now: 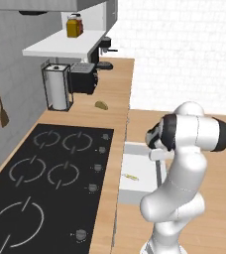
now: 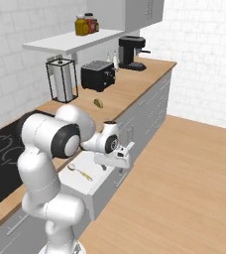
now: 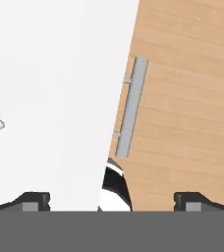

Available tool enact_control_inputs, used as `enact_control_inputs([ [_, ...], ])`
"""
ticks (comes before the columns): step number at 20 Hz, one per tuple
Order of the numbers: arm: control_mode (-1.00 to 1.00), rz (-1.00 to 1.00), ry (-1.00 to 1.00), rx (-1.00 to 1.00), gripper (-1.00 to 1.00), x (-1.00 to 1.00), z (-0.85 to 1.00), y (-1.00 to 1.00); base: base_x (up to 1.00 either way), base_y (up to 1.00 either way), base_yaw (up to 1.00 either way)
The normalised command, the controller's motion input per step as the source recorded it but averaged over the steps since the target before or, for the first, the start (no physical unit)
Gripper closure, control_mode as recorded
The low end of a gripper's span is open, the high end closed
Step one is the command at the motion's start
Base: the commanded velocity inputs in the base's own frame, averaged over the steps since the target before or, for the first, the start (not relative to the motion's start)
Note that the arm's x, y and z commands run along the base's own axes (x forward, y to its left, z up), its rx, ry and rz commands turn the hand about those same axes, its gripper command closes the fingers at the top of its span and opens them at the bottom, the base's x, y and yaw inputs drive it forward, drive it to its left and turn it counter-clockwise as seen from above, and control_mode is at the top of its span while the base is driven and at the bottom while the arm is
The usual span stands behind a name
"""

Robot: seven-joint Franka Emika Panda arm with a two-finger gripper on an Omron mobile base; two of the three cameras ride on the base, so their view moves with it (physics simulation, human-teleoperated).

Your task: Pick the dish brush from the drawer and place it on the counter.

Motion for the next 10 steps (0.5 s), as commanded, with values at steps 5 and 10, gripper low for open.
enact_control_inputs([
  [5,-1.0,0.0,0.0,0.0,-1.0,0.18,-0.49,0.29,0.0,0.0,0.0],
  [10,-1.0,0.0,0.0,0.0,-1.0,0.17,-0.77,-0.3,0.0,0.0,0.0],
])
